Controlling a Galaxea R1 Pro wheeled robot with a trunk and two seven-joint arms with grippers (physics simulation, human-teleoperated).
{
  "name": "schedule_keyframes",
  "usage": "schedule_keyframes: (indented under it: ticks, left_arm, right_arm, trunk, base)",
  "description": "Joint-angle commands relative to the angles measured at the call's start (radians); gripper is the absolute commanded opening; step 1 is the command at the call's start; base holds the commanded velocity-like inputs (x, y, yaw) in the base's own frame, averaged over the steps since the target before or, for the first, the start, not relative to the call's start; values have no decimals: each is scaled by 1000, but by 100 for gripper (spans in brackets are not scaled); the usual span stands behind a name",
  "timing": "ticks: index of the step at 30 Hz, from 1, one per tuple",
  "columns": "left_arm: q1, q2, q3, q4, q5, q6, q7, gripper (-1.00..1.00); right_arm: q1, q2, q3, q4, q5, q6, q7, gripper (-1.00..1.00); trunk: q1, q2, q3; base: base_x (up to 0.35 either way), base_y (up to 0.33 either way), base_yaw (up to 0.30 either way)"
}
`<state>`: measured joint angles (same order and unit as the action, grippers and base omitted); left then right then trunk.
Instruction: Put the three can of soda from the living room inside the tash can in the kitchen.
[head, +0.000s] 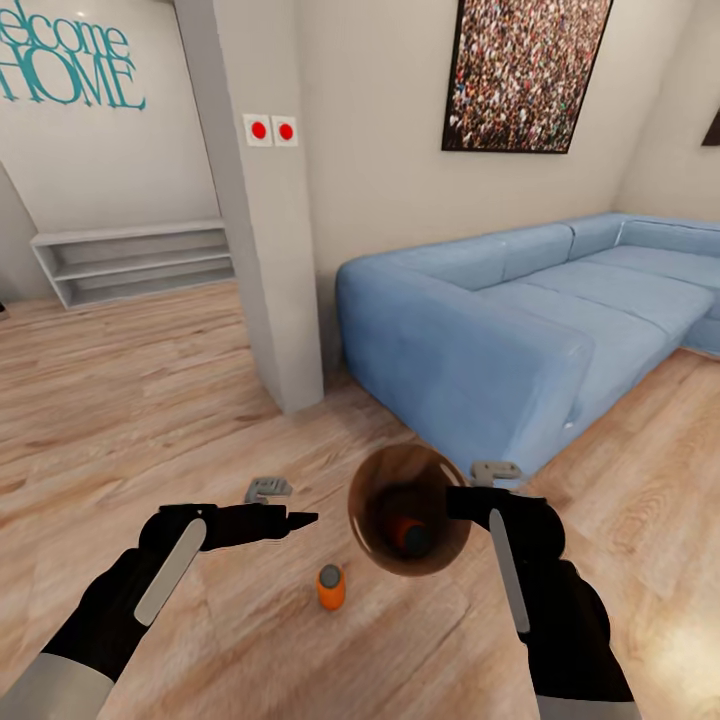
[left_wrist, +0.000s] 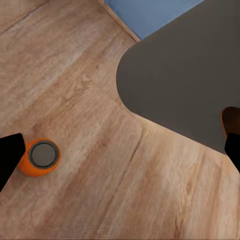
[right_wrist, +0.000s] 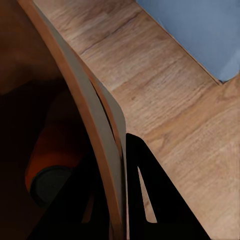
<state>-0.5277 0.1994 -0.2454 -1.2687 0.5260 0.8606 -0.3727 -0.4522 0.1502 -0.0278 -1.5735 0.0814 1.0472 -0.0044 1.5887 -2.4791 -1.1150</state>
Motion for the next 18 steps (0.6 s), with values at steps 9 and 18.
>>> schedule_keyframes:
  ticks: [9, 18]
  left_arm:
    - [0, 0, 0, 0, 0, 0, 0, 100]
    - [0, -1, 0, 0, -1, 0, 3, 100]
  right_arm:
    - [0, 0, 0, 0, -17, 0, 3, -100]
    - [0, 0, 2, 0, -17, 0, 3, -100]
  trunk:
    - [0, 0, 0]
    - [0, 0, 0]
  base:
    - [314, 151, -1]
    - [312, 70, 0]
